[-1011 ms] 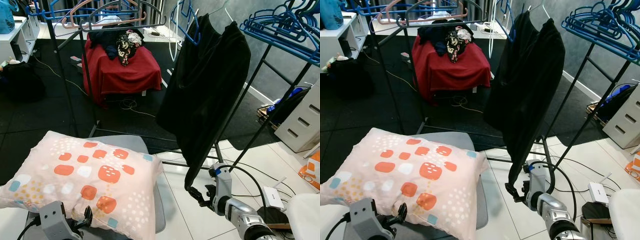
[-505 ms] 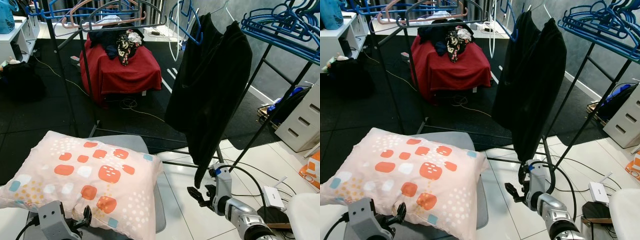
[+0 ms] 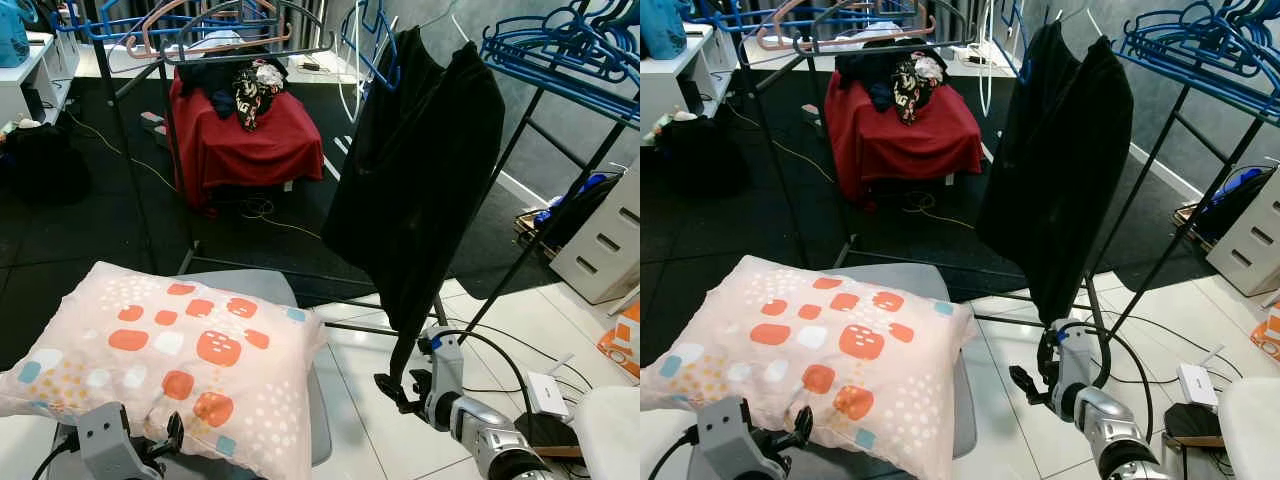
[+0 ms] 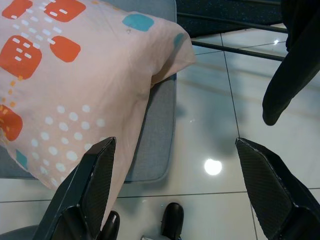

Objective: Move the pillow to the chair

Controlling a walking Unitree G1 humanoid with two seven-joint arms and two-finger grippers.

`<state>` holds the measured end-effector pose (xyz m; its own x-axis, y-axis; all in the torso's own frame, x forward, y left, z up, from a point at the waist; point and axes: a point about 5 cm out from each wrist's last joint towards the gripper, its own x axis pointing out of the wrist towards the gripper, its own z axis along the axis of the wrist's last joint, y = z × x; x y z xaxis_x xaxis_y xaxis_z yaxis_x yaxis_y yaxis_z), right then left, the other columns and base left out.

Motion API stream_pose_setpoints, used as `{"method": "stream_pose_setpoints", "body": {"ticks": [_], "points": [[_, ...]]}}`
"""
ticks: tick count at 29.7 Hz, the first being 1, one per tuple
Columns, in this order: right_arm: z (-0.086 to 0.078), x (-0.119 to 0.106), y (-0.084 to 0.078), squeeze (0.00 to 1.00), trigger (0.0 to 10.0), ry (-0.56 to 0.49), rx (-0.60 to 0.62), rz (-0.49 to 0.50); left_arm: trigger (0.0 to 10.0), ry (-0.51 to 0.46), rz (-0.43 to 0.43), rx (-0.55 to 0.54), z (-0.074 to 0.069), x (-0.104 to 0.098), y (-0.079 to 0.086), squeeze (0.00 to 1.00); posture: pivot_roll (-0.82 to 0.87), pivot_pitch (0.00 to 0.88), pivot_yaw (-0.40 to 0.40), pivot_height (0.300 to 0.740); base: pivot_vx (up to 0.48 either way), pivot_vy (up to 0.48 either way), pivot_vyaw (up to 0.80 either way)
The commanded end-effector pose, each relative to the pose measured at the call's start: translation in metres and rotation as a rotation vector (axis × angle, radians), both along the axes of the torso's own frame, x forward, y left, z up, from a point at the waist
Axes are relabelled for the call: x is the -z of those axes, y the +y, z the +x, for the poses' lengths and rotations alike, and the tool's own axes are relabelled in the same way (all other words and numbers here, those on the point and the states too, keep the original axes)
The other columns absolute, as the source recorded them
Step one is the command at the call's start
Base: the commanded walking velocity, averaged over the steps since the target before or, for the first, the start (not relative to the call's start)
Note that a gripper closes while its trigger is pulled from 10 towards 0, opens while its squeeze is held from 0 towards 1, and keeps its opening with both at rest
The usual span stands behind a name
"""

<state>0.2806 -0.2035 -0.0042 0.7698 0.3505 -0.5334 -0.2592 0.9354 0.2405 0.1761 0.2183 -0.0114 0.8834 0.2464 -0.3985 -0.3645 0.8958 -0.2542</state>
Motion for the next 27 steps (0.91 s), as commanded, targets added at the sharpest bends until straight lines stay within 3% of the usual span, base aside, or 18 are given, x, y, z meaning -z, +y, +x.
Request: {"method": "stream_pose_setpoints", "body": {"ticks": [1,27], "points": [[-0.0005,-0.0007,-0.0040,0.00,10.0,0.001,0.007,-0.005,10.0,0.013,-0.007,0.015,-0.0008,0.0037,-0.0035,0.00,0.03,0.008,-0.134,0.740,0.000,0.000,0.00],[-0.0002,-0.0010,-0.0037,0.00,10.0,0.000,0.006,-0.005,10.0,0.010,-0.005,0.015,-0.0006,0.0032,-0.0044,0.00,0.03,0.004,-0.136,0.740,0.000,0.000,0.00]]}}
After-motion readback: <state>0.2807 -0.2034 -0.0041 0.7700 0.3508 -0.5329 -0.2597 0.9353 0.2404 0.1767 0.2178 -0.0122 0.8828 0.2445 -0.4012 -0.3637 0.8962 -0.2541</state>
